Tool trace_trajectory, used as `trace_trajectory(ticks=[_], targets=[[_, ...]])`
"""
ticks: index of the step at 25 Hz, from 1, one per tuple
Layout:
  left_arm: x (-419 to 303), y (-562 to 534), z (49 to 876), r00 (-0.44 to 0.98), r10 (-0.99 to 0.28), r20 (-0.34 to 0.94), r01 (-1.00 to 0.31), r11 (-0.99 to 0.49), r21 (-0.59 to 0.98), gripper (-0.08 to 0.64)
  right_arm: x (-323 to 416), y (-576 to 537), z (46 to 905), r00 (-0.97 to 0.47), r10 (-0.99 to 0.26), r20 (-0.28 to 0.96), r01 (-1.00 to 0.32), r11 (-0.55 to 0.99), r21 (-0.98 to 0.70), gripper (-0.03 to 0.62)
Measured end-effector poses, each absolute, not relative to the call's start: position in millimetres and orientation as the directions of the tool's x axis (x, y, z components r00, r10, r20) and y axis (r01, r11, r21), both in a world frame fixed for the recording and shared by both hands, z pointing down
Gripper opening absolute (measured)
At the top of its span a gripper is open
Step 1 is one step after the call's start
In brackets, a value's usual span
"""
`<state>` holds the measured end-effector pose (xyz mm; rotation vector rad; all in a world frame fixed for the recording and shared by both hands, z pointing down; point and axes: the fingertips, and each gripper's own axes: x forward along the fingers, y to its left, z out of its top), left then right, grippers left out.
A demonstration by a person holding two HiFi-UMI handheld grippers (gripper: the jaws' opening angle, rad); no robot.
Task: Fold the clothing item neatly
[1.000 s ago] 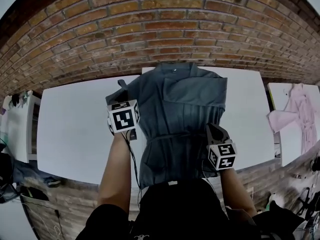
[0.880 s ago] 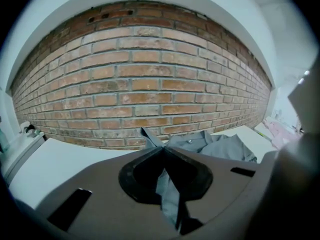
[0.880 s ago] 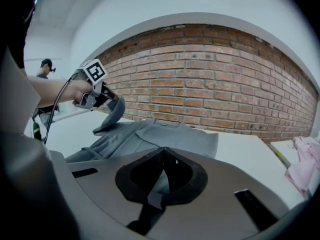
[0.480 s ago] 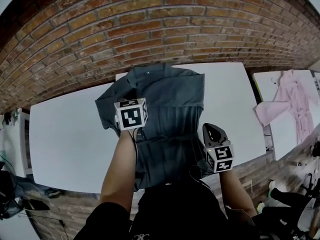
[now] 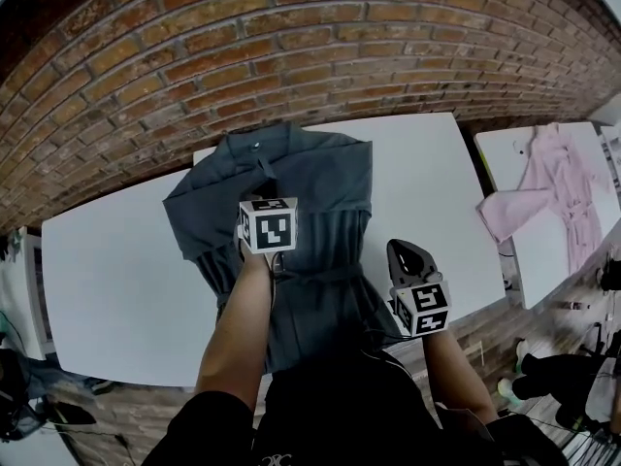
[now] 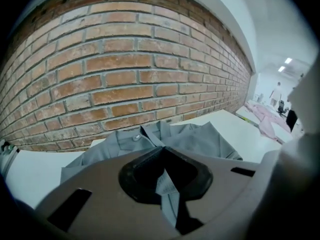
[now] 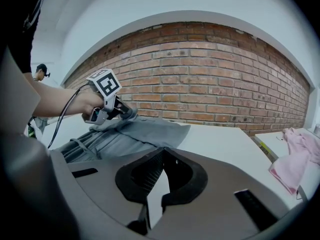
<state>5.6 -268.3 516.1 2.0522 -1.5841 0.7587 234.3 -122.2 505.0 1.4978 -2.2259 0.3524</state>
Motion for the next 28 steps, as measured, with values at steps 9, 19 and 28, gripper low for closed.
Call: trace_trajectory(ticks=[9, 19, 28], targets=[[47.0, -258.2, 563.4, 0.194, -0.656, 0.729, -0.921, -0.377, -0.094, 0.015, 237.8, -130.4, 515.1, -0.331, -0.798, 0.504, -0.920, 0.392, 0.015, 0.002], [59.4, -247.6, 559.0, 0.257, -0.660, 0.706, -0.910, -0.410, -0.052, 0.083, 217.9, -135.8, 515.3, -0.363, -0.783, 0.505, -0.908, 0.420, -0.001, 0.002], [-4.5, -239.2, 554.2, 0.238, -0.685, 0.689, -0.949, -0.316, 0.012, 0.081, 168.3, -142.2, 499.8, -0.422, -0.774, 0.472, -0.878, 0.478, -0.002, 0.002]])
